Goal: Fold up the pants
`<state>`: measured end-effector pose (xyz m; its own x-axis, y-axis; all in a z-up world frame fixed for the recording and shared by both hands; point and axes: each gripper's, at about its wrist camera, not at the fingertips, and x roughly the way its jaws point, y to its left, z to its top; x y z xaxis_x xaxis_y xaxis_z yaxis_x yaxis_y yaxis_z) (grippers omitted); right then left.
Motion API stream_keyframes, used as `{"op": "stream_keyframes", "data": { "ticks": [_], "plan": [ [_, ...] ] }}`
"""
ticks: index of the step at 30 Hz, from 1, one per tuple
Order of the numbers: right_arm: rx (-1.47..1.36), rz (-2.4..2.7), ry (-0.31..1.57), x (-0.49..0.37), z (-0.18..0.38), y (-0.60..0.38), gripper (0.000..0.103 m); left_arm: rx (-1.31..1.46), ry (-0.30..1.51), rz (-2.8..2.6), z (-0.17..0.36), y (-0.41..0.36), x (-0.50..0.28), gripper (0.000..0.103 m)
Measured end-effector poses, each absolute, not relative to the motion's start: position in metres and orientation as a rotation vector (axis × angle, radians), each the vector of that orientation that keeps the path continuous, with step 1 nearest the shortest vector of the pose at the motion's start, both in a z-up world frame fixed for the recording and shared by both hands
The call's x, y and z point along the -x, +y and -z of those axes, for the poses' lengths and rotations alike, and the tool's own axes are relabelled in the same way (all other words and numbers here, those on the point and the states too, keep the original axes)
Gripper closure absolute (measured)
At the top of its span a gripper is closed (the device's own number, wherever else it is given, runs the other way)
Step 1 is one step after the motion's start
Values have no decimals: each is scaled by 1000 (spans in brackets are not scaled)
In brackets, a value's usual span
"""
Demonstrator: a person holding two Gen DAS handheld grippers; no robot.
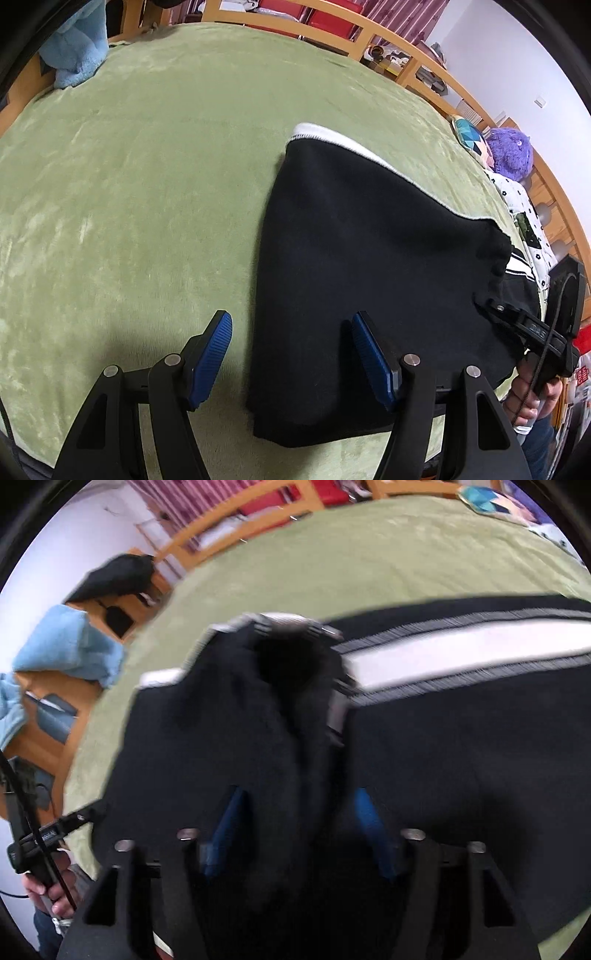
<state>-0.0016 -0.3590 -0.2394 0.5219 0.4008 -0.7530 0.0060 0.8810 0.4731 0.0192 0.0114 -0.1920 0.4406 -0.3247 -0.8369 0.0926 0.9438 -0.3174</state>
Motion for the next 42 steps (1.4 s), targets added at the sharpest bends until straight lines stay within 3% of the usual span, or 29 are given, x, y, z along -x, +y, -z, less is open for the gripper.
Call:
{"op": "stream_keyframes", "data": {
  "ticks": [1, 5, 7, 9, 14, 17, 21, 25, 29, 34, 40, 42],
  "plan": [
    [-446, -263, 1000, -2, 238, -356, 89, 239, 1081, 263, 190, 11, -20, 37],
    [-446, -304, 870, 3, 205, -377, 91, 257, 1062, 262, 187, 12, -23, 37],
    [-478, -297, 904, -2, 210, -389, 88, 283, 1070, 282, 192, 11, -27, 37],
    [-422, -256, 1036, -10, 235, -382, 66, 298, 1092, 289, 200, 10, -32, 38],
    [-379, -232, 1052, 12, 231, -388, 65, 325, 1116, 289, 216, 4, -40, 38],
    [-388, -181, 976, 42, 211, -399, 53, 324, 1102, 295, 216, 2, -50, 39],
    [-375, -90, 918, 73, 192, -416, 53, 310, 1089, 303, 211, -3, -69, 39],
    [-487, 214, 840, 107, 186, -493, 49, 289, 1111, 313, 213, -12, -83, 39],
    [-609, 434, 812, 134, 196, -562, 33, 273, 1124, 312, 217, -17, -87, 39],
    [-742, 464, 846, 137, 236, -609, 33, 297, 1136, 300, 219, -24, -98, 42],
    [-955, 394, 759, 120, 263, -657, 29, 330, 1136, 306, 226, -31, -118, 42],
    [-995, 391, 746, 112, 268, -658, 29, 362, 1138, 312, 227, -29, -123, 54]
  ]
}}
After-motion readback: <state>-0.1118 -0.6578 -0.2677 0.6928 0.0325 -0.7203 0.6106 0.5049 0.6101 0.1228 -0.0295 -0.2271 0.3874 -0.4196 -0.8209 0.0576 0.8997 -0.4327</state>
